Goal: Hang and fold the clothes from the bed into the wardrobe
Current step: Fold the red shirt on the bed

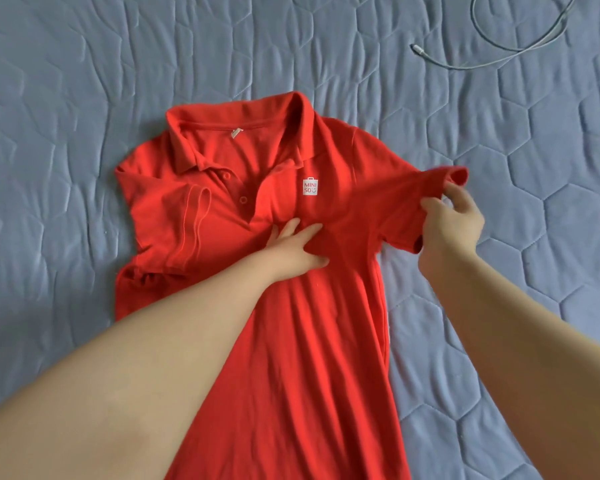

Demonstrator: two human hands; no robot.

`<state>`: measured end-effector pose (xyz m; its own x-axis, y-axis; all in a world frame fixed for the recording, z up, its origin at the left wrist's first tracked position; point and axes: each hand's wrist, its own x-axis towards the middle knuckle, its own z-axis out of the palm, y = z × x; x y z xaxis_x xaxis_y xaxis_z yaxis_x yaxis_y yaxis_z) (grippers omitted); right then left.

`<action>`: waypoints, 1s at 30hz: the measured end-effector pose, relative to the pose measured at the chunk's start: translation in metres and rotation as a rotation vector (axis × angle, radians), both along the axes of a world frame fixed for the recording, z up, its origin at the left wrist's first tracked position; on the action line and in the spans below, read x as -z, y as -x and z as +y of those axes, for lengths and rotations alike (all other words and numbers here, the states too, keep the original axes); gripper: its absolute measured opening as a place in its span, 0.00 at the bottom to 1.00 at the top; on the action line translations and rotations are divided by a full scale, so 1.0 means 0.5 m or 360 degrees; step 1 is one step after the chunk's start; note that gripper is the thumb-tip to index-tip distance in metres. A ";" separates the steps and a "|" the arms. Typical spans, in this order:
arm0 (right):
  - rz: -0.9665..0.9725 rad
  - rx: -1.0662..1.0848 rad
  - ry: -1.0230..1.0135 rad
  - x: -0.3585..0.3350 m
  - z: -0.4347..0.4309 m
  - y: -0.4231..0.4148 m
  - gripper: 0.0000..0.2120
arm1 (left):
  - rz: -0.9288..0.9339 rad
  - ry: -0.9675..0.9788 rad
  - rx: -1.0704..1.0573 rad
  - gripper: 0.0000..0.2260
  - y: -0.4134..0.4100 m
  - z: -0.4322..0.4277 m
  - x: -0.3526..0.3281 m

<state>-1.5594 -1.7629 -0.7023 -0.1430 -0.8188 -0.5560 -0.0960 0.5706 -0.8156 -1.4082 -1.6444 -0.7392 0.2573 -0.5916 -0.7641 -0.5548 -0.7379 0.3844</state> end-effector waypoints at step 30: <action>0.0545 -0.1352 -0.0472 0.058 0.266 0.174 0.08 | -0.0619 -0.0075 0.0672 0.21 0.097 -0.096 -0.050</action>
